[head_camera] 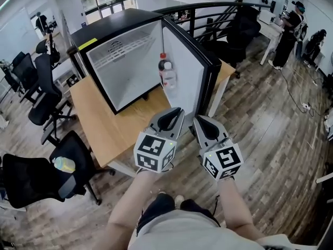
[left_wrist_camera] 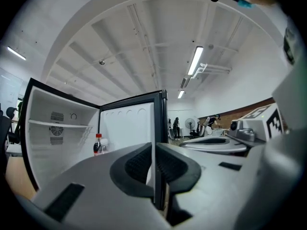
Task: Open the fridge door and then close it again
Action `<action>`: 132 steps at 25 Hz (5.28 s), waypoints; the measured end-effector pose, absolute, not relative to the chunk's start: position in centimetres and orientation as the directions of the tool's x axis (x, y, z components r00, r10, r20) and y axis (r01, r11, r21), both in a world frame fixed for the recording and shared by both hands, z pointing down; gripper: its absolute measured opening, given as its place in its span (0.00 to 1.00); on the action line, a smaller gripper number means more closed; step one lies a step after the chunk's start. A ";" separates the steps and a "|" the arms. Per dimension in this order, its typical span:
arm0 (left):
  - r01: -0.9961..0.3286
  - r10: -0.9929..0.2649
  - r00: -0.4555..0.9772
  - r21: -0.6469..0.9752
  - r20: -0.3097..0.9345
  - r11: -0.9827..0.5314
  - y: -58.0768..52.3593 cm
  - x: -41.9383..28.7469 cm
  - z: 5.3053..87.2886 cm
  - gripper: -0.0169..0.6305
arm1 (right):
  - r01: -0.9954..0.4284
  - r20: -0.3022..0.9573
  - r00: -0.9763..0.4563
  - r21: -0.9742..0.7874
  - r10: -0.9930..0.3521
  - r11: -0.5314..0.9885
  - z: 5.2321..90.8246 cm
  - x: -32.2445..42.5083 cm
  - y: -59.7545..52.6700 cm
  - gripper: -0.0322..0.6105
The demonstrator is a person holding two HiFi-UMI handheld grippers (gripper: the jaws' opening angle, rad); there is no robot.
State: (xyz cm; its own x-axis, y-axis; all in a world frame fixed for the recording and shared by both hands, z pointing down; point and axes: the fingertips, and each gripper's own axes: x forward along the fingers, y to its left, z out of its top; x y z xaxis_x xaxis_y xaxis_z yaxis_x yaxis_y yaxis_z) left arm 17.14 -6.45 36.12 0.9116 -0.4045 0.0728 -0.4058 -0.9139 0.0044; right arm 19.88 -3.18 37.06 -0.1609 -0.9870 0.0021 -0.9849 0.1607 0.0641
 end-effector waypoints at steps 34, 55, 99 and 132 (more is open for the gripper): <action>-0.464 -0.452 0.882 0.085 0.132 -0.882 -11.4 9.4 39.7 0.04 | -0.994 0.016 0.073 0.082 -0.997 -0.071 35.9 26.7 -6.0 0.34; -0.510 -0.498 0.859 0.113 0.120 -0.853 -12.9 7.3 39.8 0.04 | -0.975 0.082 -0.130 0.172 -0.988 0.142 36.2 21.4 -8.4 0.23; -0.782 -0.774 0.623 0.099 0.113 -0.615 -29.0 -10.8 39.4 0.04 | -0.791 0.066 -0.554 0.269 -0.830 0.549 35.6 -4.0 -30.8 0.05; -0.805 -0.793 0.591 0.051 0.151 -0.590 -32.4 -10.4 40.0 0.04 | -0.767 0.051 -0.636 0.071 -0.770 0.638 37.2 -4.4 -34.1 0.05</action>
State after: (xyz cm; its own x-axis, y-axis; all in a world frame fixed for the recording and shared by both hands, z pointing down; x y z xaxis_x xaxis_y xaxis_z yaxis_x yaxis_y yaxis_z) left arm -10.37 -32.38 40.00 0.5906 -0.7927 0.1510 -0.8055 -0.5905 0.0507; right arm -4.45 -34.09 37.24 -0.6359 -0.7701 0.0507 -0.7668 0.6379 0.0710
